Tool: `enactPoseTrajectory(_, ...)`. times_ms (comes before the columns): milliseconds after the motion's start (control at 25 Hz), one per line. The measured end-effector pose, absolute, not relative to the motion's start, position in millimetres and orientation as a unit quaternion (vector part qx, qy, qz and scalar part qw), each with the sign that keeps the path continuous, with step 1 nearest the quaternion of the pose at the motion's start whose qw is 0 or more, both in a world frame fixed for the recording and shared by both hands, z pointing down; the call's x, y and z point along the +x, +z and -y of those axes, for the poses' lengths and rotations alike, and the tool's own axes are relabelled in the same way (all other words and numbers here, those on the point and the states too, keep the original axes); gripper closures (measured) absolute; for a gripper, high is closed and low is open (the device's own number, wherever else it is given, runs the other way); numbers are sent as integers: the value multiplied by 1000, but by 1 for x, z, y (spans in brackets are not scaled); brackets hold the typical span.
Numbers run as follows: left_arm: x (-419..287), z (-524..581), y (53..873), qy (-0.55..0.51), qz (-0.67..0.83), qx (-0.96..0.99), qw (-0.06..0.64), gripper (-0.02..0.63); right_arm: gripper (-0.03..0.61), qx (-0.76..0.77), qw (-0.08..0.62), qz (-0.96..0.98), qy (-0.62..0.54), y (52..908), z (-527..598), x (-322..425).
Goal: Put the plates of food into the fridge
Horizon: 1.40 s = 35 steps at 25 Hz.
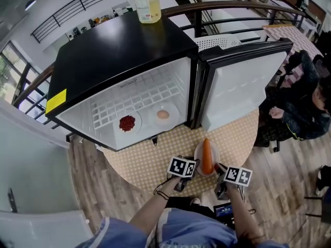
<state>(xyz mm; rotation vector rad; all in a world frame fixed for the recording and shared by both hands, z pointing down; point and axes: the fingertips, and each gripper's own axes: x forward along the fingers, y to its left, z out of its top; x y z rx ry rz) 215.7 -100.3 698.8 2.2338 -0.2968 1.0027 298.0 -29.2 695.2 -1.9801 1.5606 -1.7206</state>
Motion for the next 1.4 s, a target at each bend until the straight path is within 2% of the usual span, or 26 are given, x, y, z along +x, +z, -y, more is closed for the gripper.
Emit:
enactPoseTrajectory(560,181,76,635,301,178,868,353,515,537,-604,103,-552,-565,636,8,268)
enactPoseTrajectory(1000,135,44,590,219,254,854,398,522,543,-560,85,-619,-544,579,-7,233)
enactPoseTrajectory(1400,86,60,550,182,326,849,375,525,543,-517,72,-667,-532,545,19,191)
